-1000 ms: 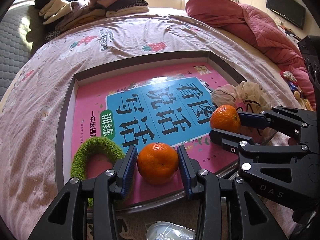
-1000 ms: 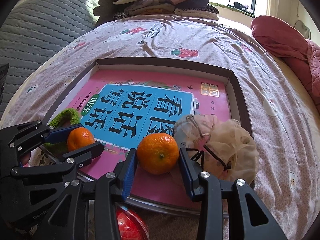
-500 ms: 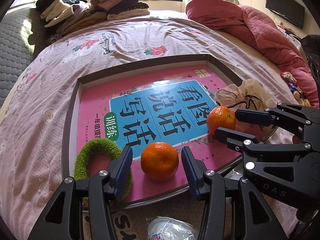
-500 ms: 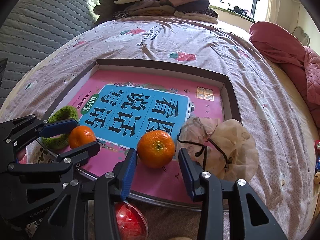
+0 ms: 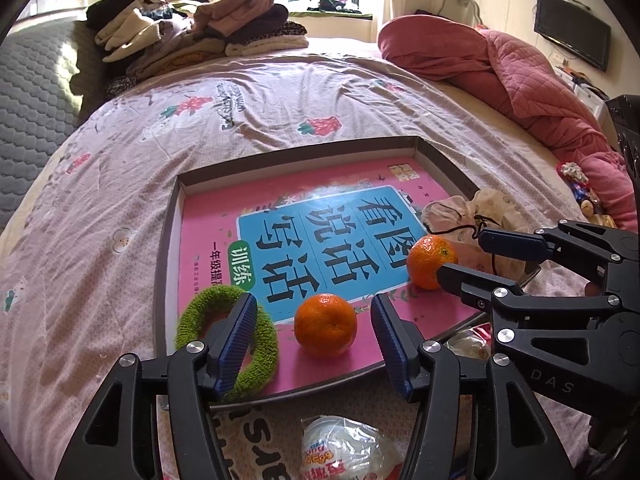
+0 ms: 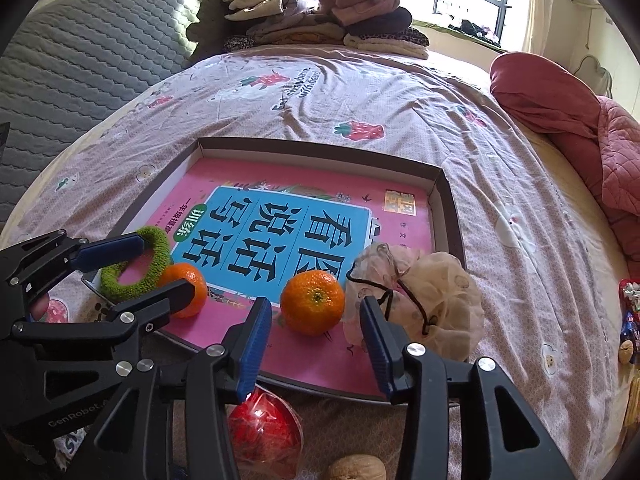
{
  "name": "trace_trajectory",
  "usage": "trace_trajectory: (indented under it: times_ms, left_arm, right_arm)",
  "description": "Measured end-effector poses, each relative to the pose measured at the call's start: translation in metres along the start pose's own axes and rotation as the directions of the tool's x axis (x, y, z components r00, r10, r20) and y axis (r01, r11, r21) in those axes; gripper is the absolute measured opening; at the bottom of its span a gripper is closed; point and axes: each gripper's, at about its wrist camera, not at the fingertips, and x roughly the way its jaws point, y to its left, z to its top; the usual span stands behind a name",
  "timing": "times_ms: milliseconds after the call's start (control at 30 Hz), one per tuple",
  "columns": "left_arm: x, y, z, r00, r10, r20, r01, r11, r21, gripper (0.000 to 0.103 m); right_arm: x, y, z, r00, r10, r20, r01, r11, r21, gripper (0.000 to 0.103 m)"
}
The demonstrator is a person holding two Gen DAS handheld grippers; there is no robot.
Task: Organize objects
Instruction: 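Raise both open tools up and away from the box, then move the left tool toward the blue snack packet while the right tool approaches the walnut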
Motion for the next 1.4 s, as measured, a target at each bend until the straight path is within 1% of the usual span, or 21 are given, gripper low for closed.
trace_trajectory:
  times_ms: [300, 367, 433, 533, 633, 767, 1067, 1200, 1400]
  left_arm:
    - [-0.024, -0.002, -0.002, 0.999, 0.007, 0.036, -0.007, 1.000, -0.001, 0.062]
    - [-0.028, -0.003, -0.003, 0.999, 0.010, 0.039, -0.010, 1.000, 0.004, 0.064]
    - [-0.033, -0.004, -0.004, 0.999, 0.014, 0.044, -0.014, 1.000, 0.004, 0.068]
    - [-0.039, -0.004, -0.006, 0.998, 0.016, 0.053, -0.016, 1.000, 0.000, 0.069]
    - [-0.045, -0.004, -0.008, 0.998, 0.018, 0.060, -0.018, 1.000, -0.005, 0.069]
    - [-0.051, -0.005, -0.010, 0.998, 0.015, 0.067, -0.014, 1.000, -0.010, 0.069]
    - [-0.065, -0.002, -0.012, 0.996, 0.026, 0.089, -0.023, 0.999, -0.026, 0.070]
    - [-0.071, -0.002, -0.013, 0.994, 0.028, 0.104, -0.025, 0.999, -0.025, 0.070]
    - [-0.080, -0.003, -0.014, 0.992, 0.031, 0.122, -0.028, 0.999, -0.030, 0.070]
  right_arm:
    - [-0.017, 0.002, -0.002, 1.000, -0.003, 0.031, 0.002, 1.000, 0.017, 0.046]
    - [-0.022, 0.003, -0.004, 0.999, -0.006, 0.038, 0.005, 1.000, 0.020, 0.046]
    - [-0.025, 0.002, -0.005, 0.999, -0.005, 0.042, 0.004, 1.000, 0.025, 0.046]
    - [-0.030, 0.003, -0.007, 0.999, 0.000, 0.054, -0.001, 0.999, 0.032, 0.046]
    - [-0.035, 0.002, -0.009, 0.998, 0.004, 0.066, -0.006, 0.999, 0.037, 0.047]
    - [-0.042, 0.003, -0.011, 0.997, 0.011, 0.079, -0.014, 0.999, 0.046, 0.052]
    - [-0.055, 0.005, -0.014, 0.995, 0.012, 0.103, -0.018, 0.998, 0.055, 0.053]
    - [-0.062, 0.007, -0.015, 0.992, 0.009, 0.129, -0.016, 0.998, 0.055, 0.054]
    - [-0.073, 0.006, -0.015, 0.988, 0.009, 0.153, -0.019, 0.998, 0.064, 0.057]
